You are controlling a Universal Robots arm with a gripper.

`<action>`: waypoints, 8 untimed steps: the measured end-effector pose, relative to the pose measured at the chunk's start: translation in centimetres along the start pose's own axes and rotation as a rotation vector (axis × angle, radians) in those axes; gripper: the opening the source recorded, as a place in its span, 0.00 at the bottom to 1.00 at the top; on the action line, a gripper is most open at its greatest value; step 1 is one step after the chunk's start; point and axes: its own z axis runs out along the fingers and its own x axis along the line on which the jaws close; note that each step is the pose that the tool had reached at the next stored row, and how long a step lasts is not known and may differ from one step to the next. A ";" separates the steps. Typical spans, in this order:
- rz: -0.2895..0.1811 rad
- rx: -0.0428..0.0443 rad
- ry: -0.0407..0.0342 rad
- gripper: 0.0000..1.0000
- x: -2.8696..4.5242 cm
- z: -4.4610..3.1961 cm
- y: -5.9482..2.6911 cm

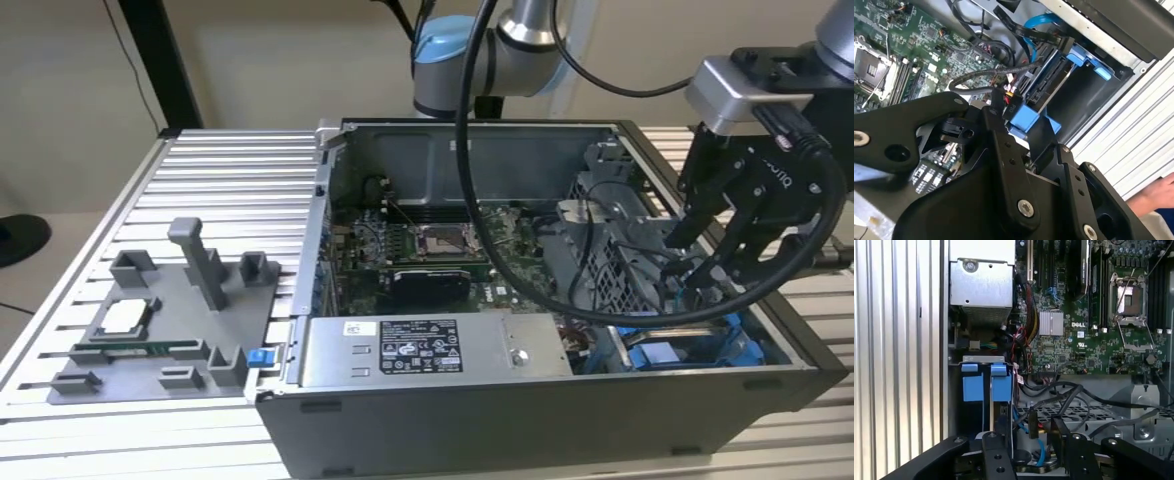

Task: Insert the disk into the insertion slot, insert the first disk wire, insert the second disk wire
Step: 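Insert the first disk wire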

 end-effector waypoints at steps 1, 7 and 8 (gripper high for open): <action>0.000 -0.0001 -0.0031 1.00 0.04 0.08 0.00; -0.002 -0.0010 -0.0433 1.00 0.21 0.36 -0.02; -0.002 -0.0013 -0.0505 1.00 0.33 0.39 -0.02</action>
